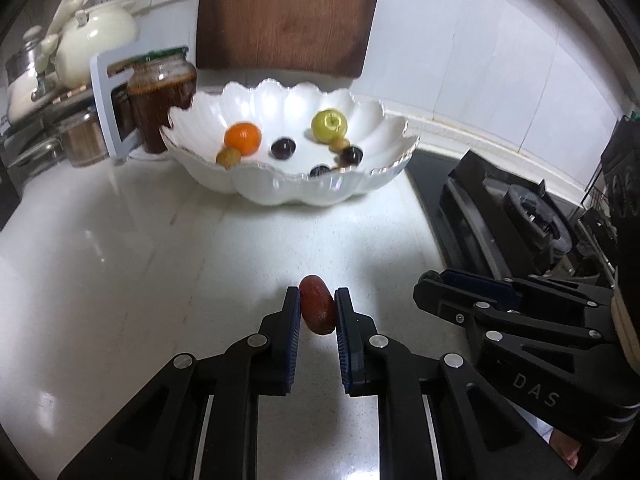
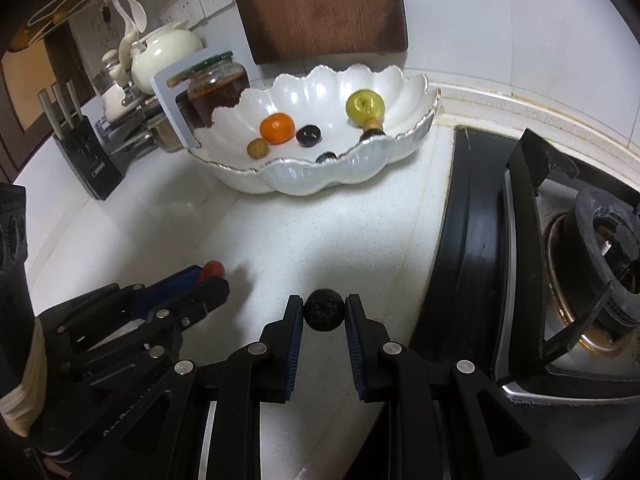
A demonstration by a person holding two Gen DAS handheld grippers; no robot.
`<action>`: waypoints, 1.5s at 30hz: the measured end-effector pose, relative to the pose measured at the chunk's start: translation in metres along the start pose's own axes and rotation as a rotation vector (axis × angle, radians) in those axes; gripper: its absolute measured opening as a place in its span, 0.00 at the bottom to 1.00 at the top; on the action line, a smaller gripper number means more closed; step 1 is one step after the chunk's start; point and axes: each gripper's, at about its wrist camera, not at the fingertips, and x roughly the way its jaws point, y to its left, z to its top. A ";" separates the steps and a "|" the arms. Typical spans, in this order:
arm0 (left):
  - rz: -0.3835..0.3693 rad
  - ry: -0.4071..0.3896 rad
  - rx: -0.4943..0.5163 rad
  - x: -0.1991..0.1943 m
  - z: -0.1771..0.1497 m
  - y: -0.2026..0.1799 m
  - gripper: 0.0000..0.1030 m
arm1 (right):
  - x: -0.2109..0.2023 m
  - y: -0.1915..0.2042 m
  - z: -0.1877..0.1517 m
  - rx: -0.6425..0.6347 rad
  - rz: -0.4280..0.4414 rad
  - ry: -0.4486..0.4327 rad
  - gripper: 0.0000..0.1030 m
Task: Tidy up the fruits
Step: 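Carry the red date and the blueberry up over the white bowl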
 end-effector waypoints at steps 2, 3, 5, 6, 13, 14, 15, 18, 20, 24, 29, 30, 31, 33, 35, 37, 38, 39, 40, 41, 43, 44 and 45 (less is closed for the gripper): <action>-0.008 -0.012 0.000 -0.006 0.003 0.001 0.17 | -0.006 0.003 0.002 0.004 -0.001 -0.016 0.22; -0.014 -0.021 0.000 -0.011 0.005 0.002 0.17 | -0.008 0.004 0.003 0.007 -0.001 -0.023 0.22; -0.019 -0.037 0.001 -0.017 0.007 0.004 0.17 | -0.012 0.006 0.005 0.009 0.000 -0.037 0.22; -0.021 -0.049 0.003 -0.021 0.009 0.004 0.17 | -0.015 0.008 0.007 0.008 -0.002 -0.046 0.22; -0.027 -0.114 0.011 -0.043 0.024 0.011 0.17 | -0.037 0.018 0.019 0.007 -0.016 -0.119 0.22; -0.027 -0.124 0.012 -0.046 0.026 0.012 0.17 | -0.039 0.019 0.022 0.006 -0.019 -0.127 0.22; -0.028 -0.134 0.014 -0.050 0.028 0.013 0.17 | -0.042 0.021 0.024 0.006 -0.021 -0.138 0.22; -0.034 -0.161 0.019 -0.058 0.036 0.017 0.17 | -0.049 0.024 0.030 0.003 -0.026 -0.166 0.22; -0.036 -0.175 0.024 -0.062 0.040 0.018 0.17 | -0.053 0.027 0.034 0.000 -0.032 -0.186 0.22; -0.037 -0.210 0.029 -0.069 0.053 0.024 0.17 | -0.056 0.032 0.043 -0.005 -0.049 -0.218 0.22; -0.029 -0.246 0.037 -0.073 0.068 0.033 0.17 | -0.059 0.038 0.056 -0.013 -0.072 -0.262 0.22; -0.031 -0.249 0.039 -0.073 0.071 0.035 0.17 | -0.059 0.039 0.059 -0.014 -0.076 -0.270 0.22; -0.031 -0.253 0.041 -0.073 0.074 0.037 0.17 | -0.060 0.040 0.061 -0.014 -0.078 -0.278 0.22; -0.031 -0.259 0.048 -0.072 0.080 0.040 0.17 | -0.059 0.041 0.068 -0.017 -0.085 -0.294 0.22; -0.030 -0.265 0.055 -0.071 0.086 0.042 0.17 | -0.058 0.043 0.073 -0.019 -0.091 -0.305 0.22; -0.029 -0.270 0.062 -0.068 0.093 0.045 0.17 | -0.055 0.043 0.080 -0.018 -0.096 -0.310 0.22; -0.029 -0.271 0.063 -0.067 0.096 0.045 0.17 | -0.053 0.043 0.084 -0.018 -0.101 -0.314 0.22; -0.028 -0.271 0.065 -0.064 0.099 0.047 0.17 | -0.050 0.043 0.088 -0.019 -0.104 -0.314 0.22; -0.028 -0.270 0.066 -0.063 0.102 0.048 0.17 | -0.047 0.043 0.091 -0.020 -0.109 -0.311 0.22; -0.029 -0.269 0.067 -0.061 0.105 0.049 0.17 | -0.043 0.042 0.095 -0.017 -0.113 -0.308 0.22; -0.026 -0.267 0.072 -0.056 0.111 0.051 0.17 | -0.037 0.042 0.100 -0.012 -0.111 -0.302 0.22; -0.022 -0.268 0.075 -0.053 0.113 0.051 0.17 | -0.035 0.042 0.103 -0.010 -0.116 -0.301 0.22; -0.017 -0.268 0.078 -0.051 0.116 0.052 0.17 | -0.032 0.042 0.105 -0.012 -0.122 -0.302 0.22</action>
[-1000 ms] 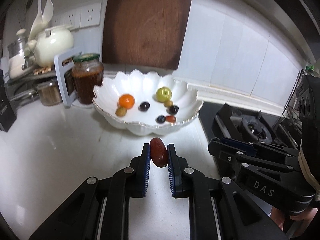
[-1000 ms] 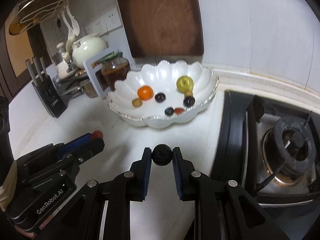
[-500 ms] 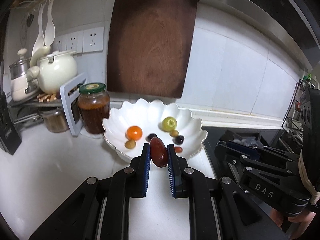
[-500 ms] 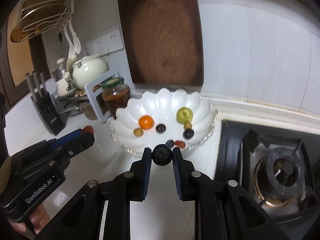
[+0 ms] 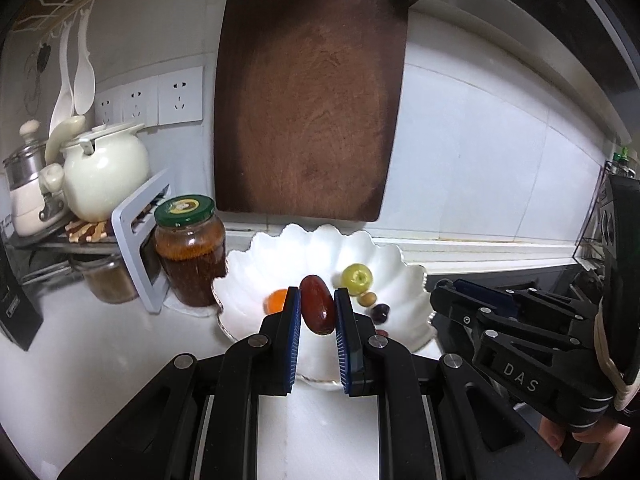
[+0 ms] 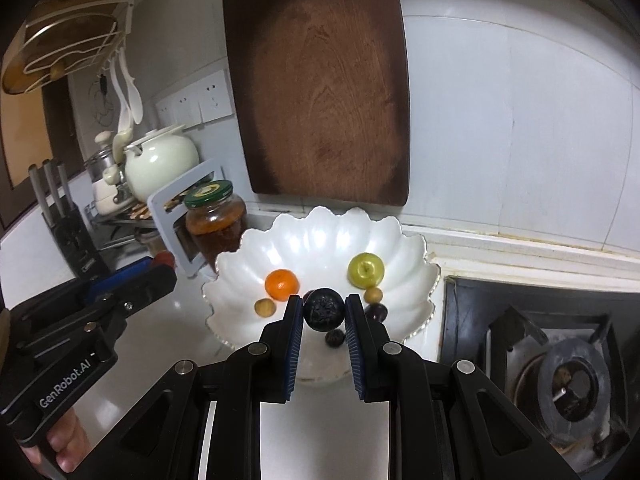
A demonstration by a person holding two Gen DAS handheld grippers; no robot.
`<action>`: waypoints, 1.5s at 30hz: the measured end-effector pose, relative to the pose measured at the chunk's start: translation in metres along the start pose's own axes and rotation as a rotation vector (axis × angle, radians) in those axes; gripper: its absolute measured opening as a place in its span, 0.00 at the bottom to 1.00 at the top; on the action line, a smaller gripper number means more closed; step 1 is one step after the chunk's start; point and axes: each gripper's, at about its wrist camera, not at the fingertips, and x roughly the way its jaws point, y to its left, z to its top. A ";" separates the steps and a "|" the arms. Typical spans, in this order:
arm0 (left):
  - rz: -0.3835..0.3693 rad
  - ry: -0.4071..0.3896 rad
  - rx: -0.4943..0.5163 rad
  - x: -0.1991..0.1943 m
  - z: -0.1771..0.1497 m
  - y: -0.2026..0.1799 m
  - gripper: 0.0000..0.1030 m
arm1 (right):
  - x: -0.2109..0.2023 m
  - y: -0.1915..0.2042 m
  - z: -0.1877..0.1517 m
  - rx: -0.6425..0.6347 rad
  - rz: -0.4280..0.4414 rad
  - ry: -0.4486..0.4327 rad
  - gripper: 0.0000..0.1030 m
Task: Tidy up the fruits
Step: 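Carry the red date and the blueberry up over the white bowl, then open both tools to drop the date and blueberry into the bowl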
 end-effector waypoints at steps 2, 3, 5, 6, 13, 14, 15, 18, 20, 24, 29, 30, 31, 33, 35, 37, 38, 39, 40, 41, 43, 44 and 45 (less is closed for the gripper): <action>-0.003 0.006 0.002 0.006 0.004 0.003 0.17 | 0.006 0.001 0.003 -0.002 -0.008 0.004 0.22; -0.005 0.012 0.003 0.009 0.005 0.004 0.17 | 0.009 0.001 0.004 -0.003 -0.008 0.006 0.22; -0.009 0.020 0.001 0.015 0.008 0.006 0.17 | 0.015 0.002 0.008 -0.006 -0.013 0.011 0.22; -0.012 0.028 -0.001 0.019 0.010 0.008 0.17 | 0.019 0.002 0.010 -0.007 -0.016 0.013 0.22; -0.009 0.060 0.017 0.041 0.015 0.012 0.17 | 0.041 0.002 0.020 0.001 -0.023 0.037 0.22; -0.010 0.065 0.019 0.044 0.015 0.013 0.17 | 0.044 0.002 0.021 0.000 -0.025 0.041 0.22; -0.014 0.076 0.026 0.049 0.016 0.013 0.17 | 0.046 0.003 0.022 -0.003 -0.025 0.043 0.22; -0.024 0.105 0.029 0.060 0.016 0.014 0.17 | 0.055 0.004 0.024 -0.012 -0.033 0.057 0.22; -0.029 0.125 0.029 0.067 0.015 0.014 0.17 | 0.060 0.003 0.025 -0.011 -0.038 0.067 0.22; -0.045 0.169 0.035 0.083 0.011 0.014 0.17 | 0.070 0.002 0.025 -0.009 -0.044 0.085 0.22; -0.051 0.219 0.034 0.102 0.007 0.015 0.19 | 0.083 -0.001 0.024 0.004 -0.065 0.115 0.23; -0.053 0.230 0.034 0.105 0.006 0.016 0.24 | 0.085 -0.002 0.024 0.010 -0.070 0.124 0.24; -0.056 0.238 0.031 0.107 0.005 0.018 0.27 | 0.088 -0.003 0.023 0.017 -0.074 0.132 0.29; -0.054 0.243 0.027 0.110 0.003 0.021 0.33 | 0.092 -0.005 0.022 0.031 -0.089 0.143 0.38; -0.042 0.241 0.032 0.111 0.002 0.024 0.35 | 0.094 -0.006 0.020 0.030 -0.106 0.148 0.38; -0.028 0.238 0.037 0.112 0.001 0.028 0.40 | 0.097 -0.005 0.017 0.029 -0.125 0.157 0.38; -0.024 0.237 0.041 0.111 0.002 0.029 0.47 | 0.097 -0.005 0.016 0.031 -0.129 0.161 0.38; -0.007 0.233 0.057 0.110 0.001 0.031 0.52 | 0.097 -0.006 0.014 0.038 -0.136 0.162 0.38; 0.013 0.229 0.069 0.109 0.001 0.032 0.53 | 0.096 -0.006 0.013 0.042 -0.143 0.163 0.38; 0.033 0.222 0.083 0.108 0.001 0.033 0.57 | 0.094 -0.005 0.011 0.050 -0.155 0.161 0.39; 0.046 0.201 0.101 0.104 0.001 0.035 0.61 | 0.089 -0.005 0.008 0.061 -0.172 0.154 0.47; 0.052 0.194 0.107 0.103 0.002 0.036 0.65 | 0.085 -0.004 0.006 0.068 -0.188 0.149 0.51; 0.055 0.181 0.113 0.098 0.003 0.037 0.68 | 0.083 -0.003 0.005 0.069 -0.197 0.147 0.51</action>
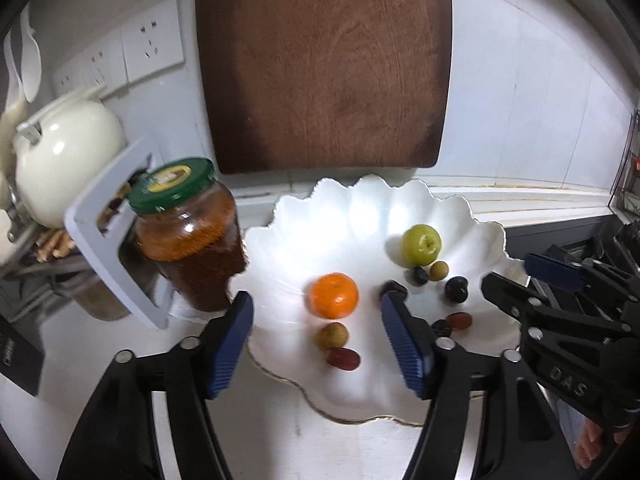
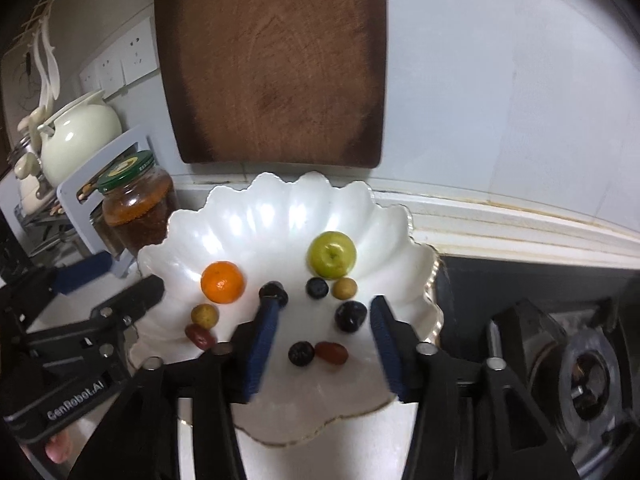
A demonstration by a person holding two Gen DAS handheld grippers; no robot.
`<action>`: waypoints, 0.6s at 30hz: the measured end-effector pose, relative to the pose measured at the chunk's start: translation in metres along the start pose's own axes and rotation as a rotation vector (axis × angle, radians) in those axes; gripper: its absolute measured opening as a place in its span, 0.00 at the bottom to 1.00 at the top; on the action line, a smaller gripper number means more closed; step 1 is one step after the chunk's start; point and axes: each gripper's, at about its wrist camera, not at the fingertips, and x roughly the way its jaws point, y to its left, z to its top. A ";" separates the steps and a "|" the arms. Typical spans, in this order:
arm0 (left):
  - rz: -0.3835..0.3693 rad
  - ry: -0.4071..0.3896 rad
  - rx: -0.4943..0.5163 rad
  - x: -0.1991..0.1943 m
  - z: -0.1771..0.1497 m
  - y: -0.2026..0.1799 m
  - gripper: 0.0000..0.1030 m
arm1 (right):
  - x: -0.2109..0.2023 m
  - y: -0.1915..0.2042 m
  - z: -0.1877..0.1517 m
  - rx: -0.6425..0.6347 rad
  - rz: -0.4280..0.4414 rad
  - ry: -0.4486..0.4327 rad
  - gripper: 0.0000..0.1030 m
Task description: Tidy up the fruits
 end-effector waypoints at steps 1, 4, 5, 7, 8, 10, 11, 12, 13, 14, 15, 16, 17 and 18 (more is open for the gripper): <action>-0.004 -0.009 0.002 -0.003 0.000 0.000 0.69 | -0.004 0.000 -0.002 0.002 -0.013 -0.007 0.52; 0.002 -0.037 0.008 -0.018 0.000 0.001 0.76 | -0.019 -0.001 -0.006 0.014 -0.038 -0.033 0.58; 0.005 -0.046 0.008 -0.023 0.000 0.000 0.78 | -0.025 -0.002 -0.008 0.020 -0.044 -0.044 0.63; 0.017 -0.070 0.005 -0.037 0.000 -0.001 0.82 | -0.039 -0.004 -0.009 0.026 -0.058 -0.076 0.66; 0.022 -0.085 0.003 -0.045 -0.001 -0.002 0.83 | -0.047 -0.005 -0.010 0.022 -0.064 -0.095 0.68; 0.043 -0.118 0.000 -0.064 -0.002 -0.006 0.87 | -0.061 -0.007 -0.013 0.012 -0.079 -0.121 0.72; 0.051 -0.128 0.000 -0.070 -0.002 -0.007 0.88 | -0.068 -0.008 -0.014 0.009 -0.083 -0.134 0.76; 0.059 -0.145 -0.003 -0.081 -0.004 -0.010 0.90 | -0.077 -0.010 -0.016 0.008 -0.088 -0.149 0.77; 0.060 -0.157 -0.007 -0.089 -0.006 -0.011 0.91 | -0.086 -0.012 -0.018 0.006 -0.093 -0.164 0.78; 0.060 -0.171 -0.012 -0.098 -0.008 -0.013 0.94 | -0.097 -0.014 -0.020 0.004 -0.095 -0.180 0.79; 0.058 -0.182 -0.017 -0.106 -0.010 -0.016 0.95 | -0.102 -0.015 -0.021 0.002 -0.097 -0.187 0.80; 0.053 -0.191 -0.022 -0.113 -0.012 -0.018 0.95 | -0.112 -0.017 -0.024 -0.005 -0.103 -0.196 0.80; 0.051 -0.198 -0.029 -0.118 -0.014 -0.019 0.96 | -0.122 -0.018 -0.027 -0.015 -0.110 -0.209 0.80; 0.049 -0.206 -0.039 -0.127 -0.018 -0.021 0.96 | -0.131 -0.020 -0.030 -0.021 -0.121 -0.220 0.81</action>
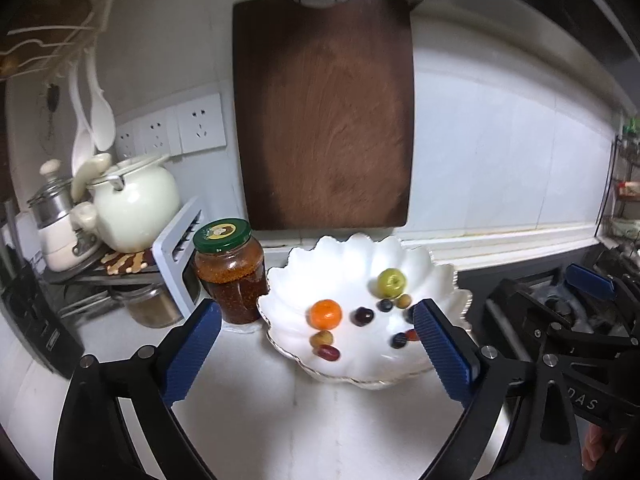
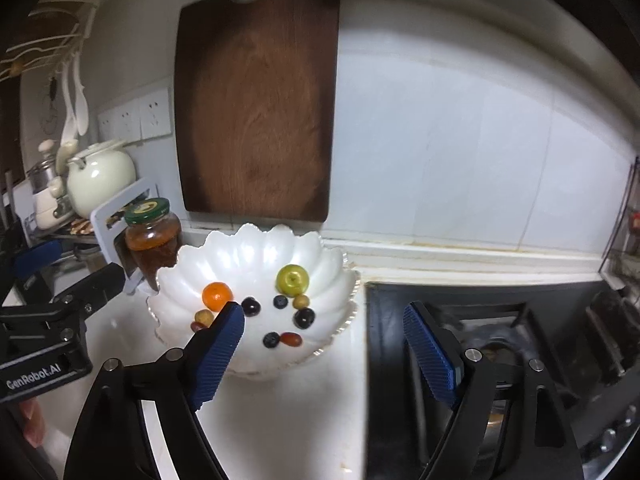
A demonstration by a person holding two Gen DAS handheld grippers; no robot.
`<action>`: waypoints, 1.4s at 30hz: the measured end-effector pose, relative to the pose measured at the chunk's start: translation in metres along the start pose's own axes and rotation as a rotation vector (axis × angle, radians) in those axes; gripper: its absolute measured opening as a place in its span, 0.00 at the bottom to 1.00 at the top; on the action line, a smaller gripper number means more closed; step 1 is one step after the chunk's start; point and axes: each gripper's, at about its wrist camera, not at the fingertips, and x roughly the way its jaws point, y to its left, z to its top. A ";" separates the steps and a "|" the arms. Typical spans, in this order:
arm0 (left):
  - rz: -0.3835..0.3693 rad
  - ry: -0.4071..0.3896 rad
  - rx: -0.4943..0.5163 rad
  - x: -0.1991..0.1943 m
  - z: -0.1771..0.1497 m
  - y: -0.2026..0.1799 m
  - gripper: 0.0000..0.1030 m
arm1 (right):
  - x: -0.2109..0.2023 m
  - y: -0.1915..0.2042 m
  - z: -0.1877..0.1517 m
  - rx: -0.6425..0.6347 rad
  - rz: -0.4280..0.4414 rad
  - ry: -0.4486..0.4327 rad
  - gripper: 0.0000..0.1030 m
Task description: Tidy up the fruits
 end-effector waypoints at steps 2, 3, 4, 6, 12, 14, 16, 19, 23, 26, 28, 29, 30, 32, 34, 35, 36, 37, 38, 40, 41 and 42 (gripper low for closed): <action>-0.007 -0.014 -0.006 -0.015 -0.003 -0.004 0.97 | -0.016 -0.002 -0.003 -0.007 -0.011 -0.018 0.84; -0.007 -0.022 -0.008 -0.022 -0.004 -0.006 0.98 | -0.024 -0.003 -0.005 -0.012 -0.013 -0.028 0.84; -0.006 -0.031 -0.010 -0.029 -0.005 -0.008 0.98 | -0.035 -0.005 -0.008 -0.020 -0.017 -0.042 0.85; -0.006 -0.049 -0.016 -0.046 -0.009 -0.012 0.99 | -0.054 -0.006 -0.015 -0.039 -0.036 -0.064 0.85; -0.023 -0.074 -0.007 -0.094 -0.027 -0.026 1.00 | -0.101 -0.019 -0.033 -0.015 -0.020 -0.080 0.85; -0.024 -0.079 -0.002 -0.109 -0.034 -0.032 1.00 | -0.113 -0.023 -0.039 -0.013 -0.013 -0.078 0.85; -0.030 -0.078 0.000 -0.122 -0.040 -0.037 1.00 | -0.125 -0.027 -0.046 -0.014 -0.011 -0.078 0.85; -0.037 -0.079 0.000 -0.142 -0.050 -0.043 1.00 | -0.145 -0.033 -0.056 -0.014 -0.009 -0.079 0.85; -0.038 -0.077 0.002 -0.165 -0.065 -0.049 1.00 | -0.172 -0.038 -0.069 -0.002 -0.004 -0.084 0.85; -0.037 -0.077 -0.001 -0.182 -0.075 -0.051 1.00 | -0.189 -0.040 -0.079 0.007 0.000 -0.088 0.85; -0.041 -0.079 -0.005 -0.195 -0.081 -0.052 1.00 | -0.200 -0.040 -0.085 0.013 0.008 -0.088 0.85; -0.041 -0.081 -0.007 -0.200 -0.084 -0.052 1.00 | -0.204 -0.041 -0.088 0.016 0.011 -0.089 0.85; -0.037 -0.085 -0.005 -0.208 -0.087 -0.053 1.00 | -0.207 -0.041 -0.090 0.017 0.014 -0.088 0.85; -0.030 -0.095 0.001 -0.217 -0.091 -0.055 1.00 | -0.215 -0.042 -0.095 0.021 0.018 -0.087 0.85; -0.020 -0.105 0.012 -0.224 -0.093 -0.057 1.00 | -0.223 -0.043 -0.099 0.025 0.023 -0.084 0.85; -0.016 -0.110 0.015 -0.228 -0.094 -0.058 1.00 | -0.227 -0.044 -0.101 0.029 0.029 -0.081 0.85; -0.015 -0.114 0.016 -0.232 -0.095 -0.058 1.00 | -0.230 -0.044 -0.102 0.033 0.035 -0.079 0.85; -0.017 -0.116 0.015 -0.236 -0.096 -0.058 1.00 | -0.233 -0.045 -0.104 0.034 0.040 -0.078 0.85; -0.019 -0.117 0.014 -0.238 -0.097 -0.058 1.00 | -0.237 -0.045 -0.105 0.033 0.041 -0.079 0.85; -0.023 -0.118 0.015 -0.245 -0.099 -0.058 1.00 | -0.244 -0.044 -0.107 0.027 0.039 -0.086 0.85; -0.024 -0.120 0.015 -0.247 -0.099 -0.057 1.00 | -0.247 -0.044 -0.108 0.027 0.037 -0.090 0.85; -0.026 -0.120 0.014 -0.251 -0.100 -0.057 1.00 | -0.251 -0.044 -0.109 0.027 0.039 -0.095 0.85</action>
